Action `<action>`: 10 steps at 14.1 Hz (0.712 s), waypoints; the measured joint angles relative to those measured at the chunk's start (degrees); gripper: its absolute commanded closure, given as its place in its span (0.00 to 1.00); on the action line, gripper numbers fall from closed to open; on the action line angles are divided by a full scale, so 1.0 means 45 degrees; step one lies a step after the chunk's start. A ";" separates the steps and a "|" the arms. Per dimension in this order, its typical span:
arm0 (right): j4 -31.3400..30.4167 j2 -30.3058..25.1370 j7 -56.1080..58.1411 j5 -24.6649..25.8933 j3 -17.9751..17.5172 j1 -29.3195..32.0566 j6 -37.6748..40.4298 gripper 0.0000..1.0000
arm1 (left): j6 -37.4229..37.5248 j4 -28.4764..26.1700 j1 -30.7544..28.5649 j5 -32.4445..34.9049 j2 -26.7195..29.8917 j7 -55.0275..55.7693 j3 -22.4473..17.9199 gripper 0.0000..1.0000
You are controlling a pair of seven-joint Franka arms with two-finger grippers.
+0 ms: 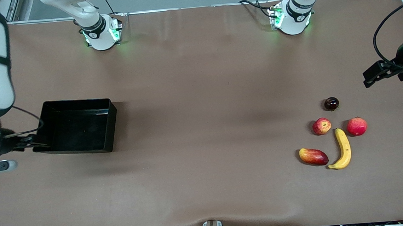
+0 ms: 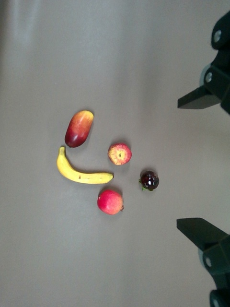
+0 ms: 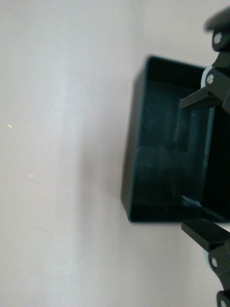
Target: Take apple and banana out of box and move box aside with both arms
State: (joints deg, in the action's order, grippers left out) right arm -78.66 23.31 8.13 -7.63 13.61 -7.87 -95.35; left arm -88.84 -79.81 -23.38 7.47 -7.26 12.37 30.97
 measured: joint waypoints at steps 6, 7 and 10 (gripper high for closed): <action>0.0052 -0.2621 -0.0714 0.0040 0.0261 -0.0186 0.2447 0.00 | 0.0690 -0.0545 0.3432 -0.0805 0.1091 -0.0072 -0.3574 0.00; 0.0046 -0.3076 -0.0714 0.0041 0.0297 -0.0089 0.2919 0.00 | 0.0775 -0.0628 0.4178 -0.1024 0.1192 -0.0092 -0.4383 0.00; 0.0014 -0.4328 -0.0714 0.0245 0.0267 -0.0022 0.3960 0.00 | 0.0814 -0.0983 0.4771 -0.1342 0.1441 -0.0240 -0.5103 0.00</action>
State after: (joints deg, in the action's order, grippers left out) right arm -78.59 3.84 4.92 -6.53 14.82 -7.97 -77.52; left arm -85.18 -84.23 -1.91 1.43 -0.77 11.29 8.00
